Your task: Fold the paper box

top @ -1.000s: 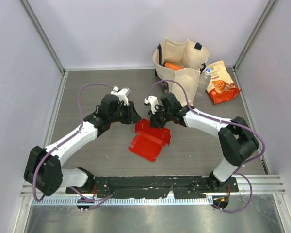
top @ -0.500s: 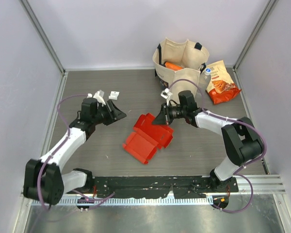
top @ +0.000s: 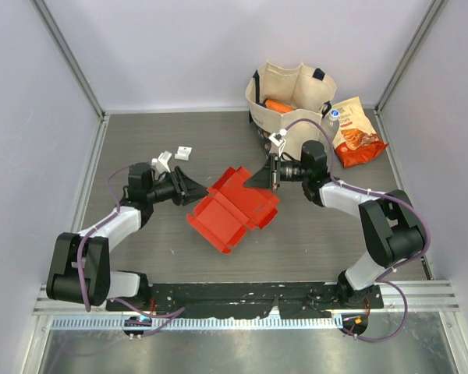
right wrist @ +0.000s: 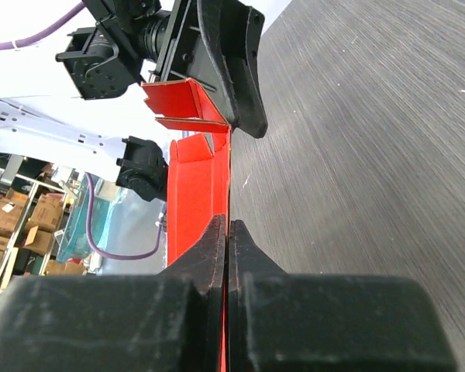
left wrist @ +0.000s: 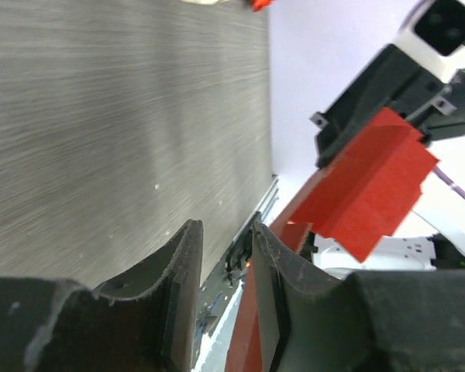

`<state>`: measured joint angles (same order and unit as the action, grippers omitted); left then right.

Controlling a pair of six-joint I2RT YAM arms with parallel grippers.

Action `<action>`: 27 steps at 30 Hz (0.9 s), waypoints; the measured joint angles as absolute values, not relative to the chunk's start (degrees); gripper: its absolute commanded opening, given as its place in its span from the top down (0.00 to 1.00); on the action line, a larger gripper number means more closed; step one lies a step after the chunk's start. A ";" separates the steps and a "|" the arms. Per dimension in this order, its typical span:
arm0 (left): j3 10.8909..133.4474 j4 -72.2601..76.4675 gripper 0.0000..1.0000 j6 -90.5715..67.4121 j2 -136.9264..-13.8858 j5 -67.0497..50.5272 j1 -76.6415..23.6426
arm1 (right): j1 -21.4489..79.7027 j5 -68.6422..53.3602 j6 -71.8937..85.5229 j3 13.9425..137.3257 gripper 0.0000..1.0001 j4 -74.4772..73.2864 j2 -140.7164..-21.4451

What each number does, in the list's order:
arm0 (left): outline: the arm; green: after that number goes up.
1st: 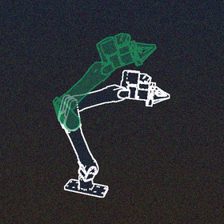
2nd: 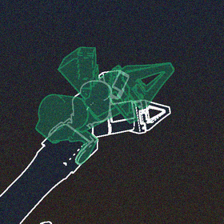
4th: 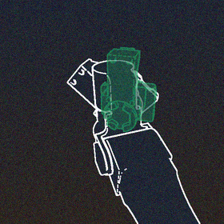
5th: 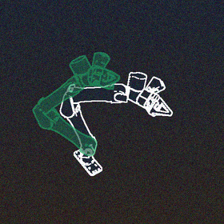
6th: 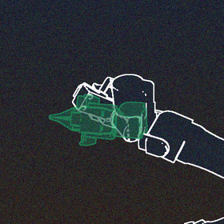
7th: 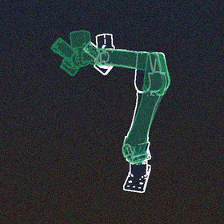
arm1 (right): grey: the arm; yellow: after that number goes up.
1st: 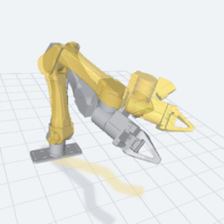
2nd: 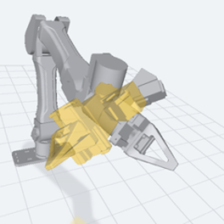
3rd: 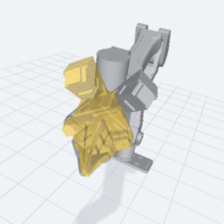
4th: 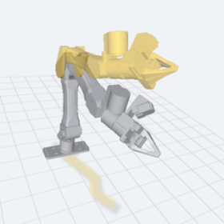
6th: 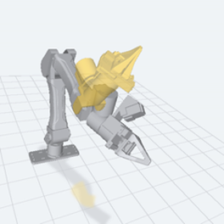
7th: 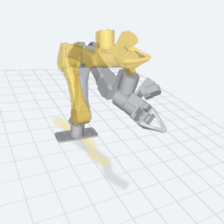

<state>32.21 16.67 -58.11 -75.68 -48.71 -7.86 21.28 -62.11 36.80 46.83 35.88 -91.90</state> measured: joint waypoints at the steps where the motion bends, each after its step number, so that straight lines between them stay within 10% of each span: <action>1: 32.05 18.85 0.64 -58.87 -75.66 -49.82 -7.86 | 21.23 -62.28 37.52 46.78 0.99 36.73 -91.90; 27: 27.40 41.43 0.45 -70.52 -73.76 -53.06 -10.46 | 20.01 -63.55 49.54 44.31 1.00 52.21 -93.21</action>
<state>27.40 41.43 -70.52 -73.76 -53.06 -10.46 20.01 -63.55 49.54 44.31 52.21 -93.21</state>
